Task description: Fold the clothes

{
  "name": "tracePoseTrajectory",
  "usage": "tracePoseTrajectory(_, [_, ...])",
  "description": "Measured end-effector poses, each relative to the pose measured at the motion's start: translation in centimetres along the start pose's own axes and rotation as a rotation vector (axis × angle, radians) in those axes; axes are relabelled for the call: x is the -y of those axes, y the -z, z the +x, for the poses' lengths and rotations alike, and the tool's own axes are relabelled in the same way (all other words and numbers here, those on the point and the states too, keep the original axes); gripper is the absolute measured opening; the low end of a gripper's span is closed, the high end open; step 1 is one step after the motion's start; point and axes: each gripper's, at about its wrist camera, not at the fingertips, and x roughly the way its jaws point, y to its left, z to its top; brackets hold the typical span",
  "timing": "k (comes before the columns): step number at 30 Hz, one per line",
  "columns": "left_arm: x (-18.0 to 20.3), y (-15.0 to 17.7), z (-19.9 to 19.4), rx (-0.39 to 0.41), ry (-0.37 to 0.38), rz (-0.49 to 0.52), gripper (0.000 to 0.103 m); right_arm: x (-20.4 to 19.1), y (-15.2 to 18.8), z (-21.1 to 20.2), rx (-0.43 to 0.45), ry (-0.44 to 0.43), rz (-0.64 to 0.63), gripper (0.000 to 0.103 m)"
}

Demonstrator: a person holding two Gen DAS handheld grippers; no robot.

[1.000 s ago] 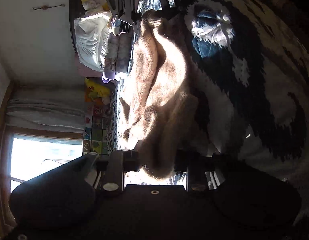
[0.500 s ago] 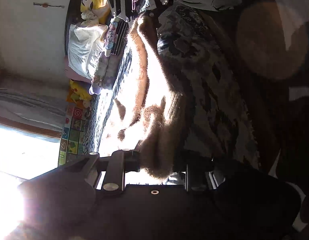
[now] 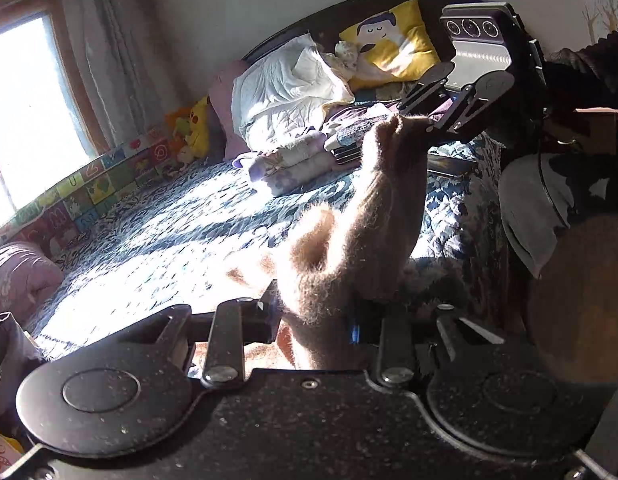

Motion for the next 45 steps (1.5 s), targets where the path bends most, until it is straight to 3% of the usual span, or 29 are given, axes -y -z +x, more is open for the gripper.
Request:
tracePoseTrajectory(4, [-4.6,0.8,3.4,0.094,0.009,-0.314,0.027,5.7,0.6,3.0,0.049,-0.061,0.285,0.022])
tracePoseTrajectory(8, [-7.7,1.3,7.4,0.162,-0.010,-0.528,0.023,10.2,1.2,7.2,0.074,-0.072,0.483,0.020])
tracePoseTrajectory(14, [-11.2,2.5,9.5,0.202,-0.076,-0.665,0.021,15.7,1.6,14.9,0.069,-0.041,0.651,0.017])
tracePoseTrajectory(23, [-15.9,10.0,5.7,0.214,-0.105,-0.781,0.020,21.1,2.7,22.0,0.102,-0.018,0.772,0.014])
tracePoseTrajectory(34, [-18.1,13.3,9.2,0.008,-0.144,-0.863,0.020,23.2,7.0,27.1,0.038,0.039,0.890,0.014])
tracePoseTrajectory(37, [-18.0,13.3,9.4,-0.036,-0.189,-0.859,0.028,22.8,6.7,27.3,0.013,0.090,0.868,0.022])
tracePoseTrajectory(38, [-17.9,13.1,9.0,-0.033,-0.219,-0.852,0.032,22.6,6.3,27.0,0.007,0.115,0.858,0.035])
tracePoseTrajectory(39, [-17.7,12.9,8.5,-0.029,-0.254,-0.846,0.045,22.4,5.8,26.6,0.005,0.140,0.850,0.038])
tracePoseTrajectory(40, [-17.5,12.6,7.6,-0.009,-0.300,-0.837,0.050,22.1,5.1,25.8,0.017,0.154,0.830,0.038])
tracePoseTrajectory(42, [-16.7,11.6,5.5,0.032,-0.386,-0.801,0.051,21.0,3.5,23.5,0.053,0.221,0.742,0.038])
tracePoseTrajectory(45, [-14.6,9.4,2.9,0.046,-0.426,-0.696,0.051,18.0,1.5,19.8,0.098,0.297,0.561,0.040])
